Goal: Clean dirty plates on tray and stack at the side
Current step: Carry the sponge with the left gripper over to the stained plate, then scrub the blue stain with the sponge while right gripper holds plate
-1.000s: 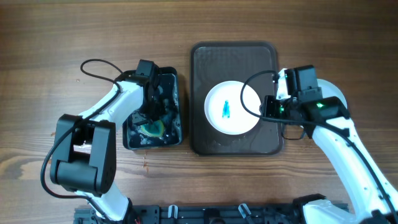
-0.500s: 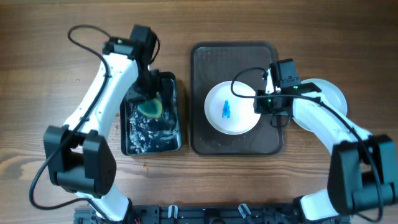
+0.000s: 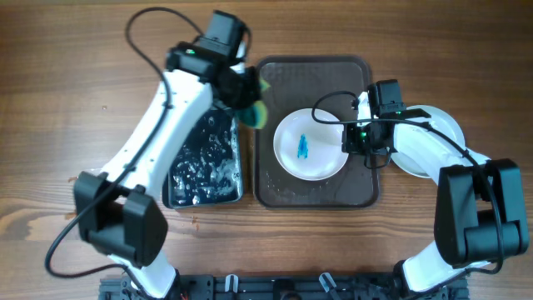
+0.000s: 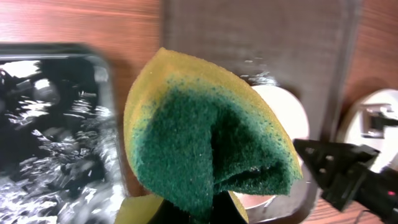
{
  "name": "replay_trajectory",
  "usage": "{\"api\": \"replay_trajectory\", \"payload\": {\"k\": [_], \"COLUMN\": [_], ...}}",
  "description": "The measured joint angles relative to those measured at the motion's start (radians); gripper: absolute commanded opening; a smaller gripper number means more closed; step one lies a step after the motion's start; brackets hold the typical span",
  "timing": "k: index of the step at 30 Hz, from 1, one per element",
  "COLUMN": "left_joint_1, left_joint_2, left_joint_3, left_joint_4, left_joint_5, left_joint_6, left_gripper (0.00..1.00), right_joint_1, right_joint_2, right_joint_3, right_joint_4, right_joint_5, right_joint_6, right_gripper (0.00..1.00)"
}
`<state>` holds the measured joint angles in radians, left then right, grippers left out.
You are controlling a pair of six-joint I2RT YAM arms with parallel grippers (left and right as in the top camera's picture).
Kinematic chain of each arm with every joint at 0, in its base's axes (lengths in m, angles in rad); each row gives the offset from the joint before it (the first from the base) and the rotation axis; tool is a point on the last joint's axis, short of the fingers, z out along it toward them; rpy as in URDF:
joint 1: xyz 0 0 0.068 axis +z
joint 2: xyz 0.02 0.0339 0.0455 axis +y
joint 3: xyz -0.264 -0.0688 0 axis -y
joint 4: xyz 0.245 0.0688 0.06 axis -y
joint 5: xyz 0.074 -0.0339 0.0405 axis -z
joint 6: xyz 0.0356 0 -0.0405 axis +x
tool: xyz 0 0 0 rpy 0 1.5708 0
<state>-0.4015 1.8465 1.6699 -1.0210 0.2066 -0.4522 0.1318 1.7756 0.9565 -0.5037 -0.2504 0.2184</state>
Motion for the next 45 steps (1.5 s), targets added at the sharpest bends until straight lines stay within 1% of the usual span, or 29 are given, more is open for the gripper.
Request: {"api": "replay_trajectory", "payload": {"k": [5, 11, 15, 18, 20, 25, 28, 31, 33, 36, 37, 40, 42, 45], "left_joint_1": [-0.124, -0.247, -0.273, -0.271, -0.271, -0.283, -0.283, -0.285, -0.285, -0.278, -0.262, -0.218, -0.221, -0.256], "left_joint_2": [0.108, 0.295, 0.386, 0.393, 0.394, 0.394, 0.393, 0.393, 0.393, 0.393, 0.391, 0.39, 0.399, 0.407], "left_joint_3": [0.001, 0.001, 0.001, 0.002, 0.014, 0.047, 0.05, 0.05, 0.05, 0.046, 0.042, 0.026, 0.022, 0.02], "left_joint_4": [0.108, 0.2, 0.283, 0.285, 0.241, 0.053, -0.002, -0.011, -0.007, 0.019, 0.059, 0.198, 0.255, 0.315], "left_joint_5": [0.011, 0.03, 0.072, 0.091, 0.053, -0.198, -0.308, -0.356, -0.357, -0.29, -0.251, 0.003, 0.114, 0.209], "left_joint_6": [-0.026, -0.122, -0.161, -0.168, -0.169, -0.172, -0.163, -0.151, -0.148, -0.143, -0.141, -0.137, -0.138, -0.142], "left_gripper": [0.04, 0.04, 0.04, 0.04, 0.04, 0.04, 0.04, 0.04, 0.04, 0.04, 0.04, 0.04, 0.04, 0.04], "right_joint_1": [0.0, 0.0, 0.0, 0.0, 0.0, 0.011, 0.013, 0.013, 0.013, 0.013, 0.013, -0.002, -0.003, -0.003], "right_joint_2": [0.001, 0.001, 0.003, 0.004, 0.005, 0.007, 0.008, 0.008, 0.009, 0.009, 0.008, 0.008, 0.008, 0.008], "right_joint_3": [0.002, 0.003, 0.004, 0.007, 0.008, 0.008, 0.008, 0.008, 0.008, 0.008, 0.008, 0.008, 0.008, 0.008], "right_joint_4": [-0.004, -0.006, -0.007, -0.011, -0.013, -0.019, -0.019, -0.019, -0.019, -0.023, -0.023, -0.031, -0.031, -0.031], "right_joint_5": [0.0, 0.0, 0.0, 0.0, 0.0, -0.026, -0.033, -0.038, -0.039, -0.037, -0.037, -0.028, -0.028, -0.027], "right_joint_6": [0.004, 0.004, 0.004, 0.004, 0.004, 0.004, 0.004, 0.004, 0.005, 0.005, 0.005, 0.016, 0.019, 0.019], "right_gripper": [0.04, 0.04, 0.04, 0.04, 0.04, 0.04, 0.04, 0.04, 0.04, 0.04, 0.04, 0.04, 0.04, 0.04]}}
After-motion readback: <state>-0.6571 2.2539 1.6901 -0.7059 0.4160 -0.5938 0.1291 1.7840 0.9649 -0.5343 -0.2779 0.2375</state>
